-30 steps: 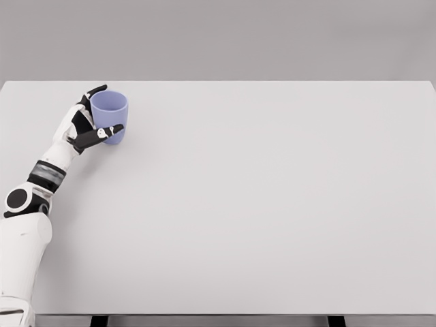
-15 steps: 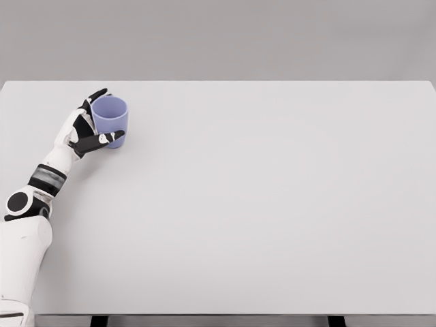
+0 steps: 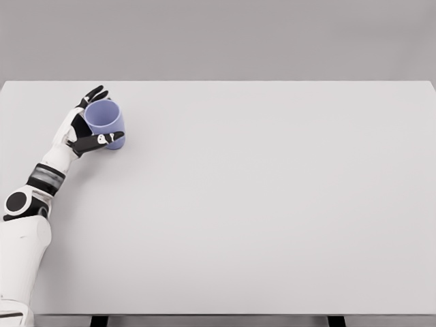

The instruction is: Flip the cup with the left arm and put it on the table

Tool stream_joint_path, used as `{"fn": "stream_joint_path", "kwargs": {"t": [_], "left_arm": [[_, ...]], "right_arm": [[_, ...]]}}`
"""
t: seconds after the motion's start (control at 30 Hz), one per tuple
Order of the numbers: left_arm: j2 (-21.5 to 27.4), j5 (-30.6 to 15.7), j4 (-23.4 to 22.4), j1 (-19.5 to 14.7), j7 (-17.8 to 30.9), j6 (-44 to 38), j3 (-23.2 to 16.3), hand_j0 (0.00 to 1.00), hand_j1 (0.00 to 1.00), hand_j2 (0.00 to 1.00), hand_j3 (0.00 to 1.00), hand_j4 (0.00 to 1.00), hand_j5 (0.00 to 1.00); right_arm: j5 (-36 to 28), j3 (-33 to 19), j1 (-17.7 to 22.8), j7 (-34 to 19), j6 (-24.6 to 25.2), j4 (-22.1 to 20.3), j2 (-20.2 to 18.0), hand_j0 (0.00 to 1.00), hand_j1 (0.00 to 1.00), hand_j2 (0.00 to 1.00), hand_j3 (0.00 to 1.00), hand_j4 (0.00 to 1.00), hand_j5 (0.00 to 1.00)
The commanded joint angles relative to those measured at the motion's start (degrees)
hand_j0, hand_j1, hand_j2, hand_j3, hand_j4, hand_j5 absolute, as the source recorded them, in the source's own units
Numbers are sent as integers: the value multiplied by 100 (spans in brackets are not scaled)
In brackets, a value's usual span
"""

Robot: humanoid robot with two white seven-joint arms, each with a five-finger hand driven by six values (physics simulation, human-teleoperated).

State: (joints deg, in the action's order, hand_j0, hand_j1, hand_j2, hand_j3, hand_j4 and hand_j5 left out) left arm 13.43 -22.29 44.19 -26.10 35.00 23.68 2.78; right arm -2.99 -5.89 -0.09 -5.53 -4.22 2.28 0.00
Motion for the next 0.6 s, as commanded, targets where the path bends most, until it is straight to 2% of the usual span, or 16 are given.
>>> {"fn": "stream_joint_path", "kwargs": {"t": [0.0, 0.57], "left_arm": [[19, -56, 11, 0, 0, 5, 12, 99, 99, 99, 99, 99, 99], [178, -91, 125, 18, 0, 40, 29, 99, 99, 99, 99, 99, 99]], "right_arm": [[0, 0, 0, -1, 0, 0, 0, 100, 100, 100, 100, 100, 100], [0, 0, 0, -1, 0, 0, 0, 100, 100, 100, 100, 100, 100]]}}
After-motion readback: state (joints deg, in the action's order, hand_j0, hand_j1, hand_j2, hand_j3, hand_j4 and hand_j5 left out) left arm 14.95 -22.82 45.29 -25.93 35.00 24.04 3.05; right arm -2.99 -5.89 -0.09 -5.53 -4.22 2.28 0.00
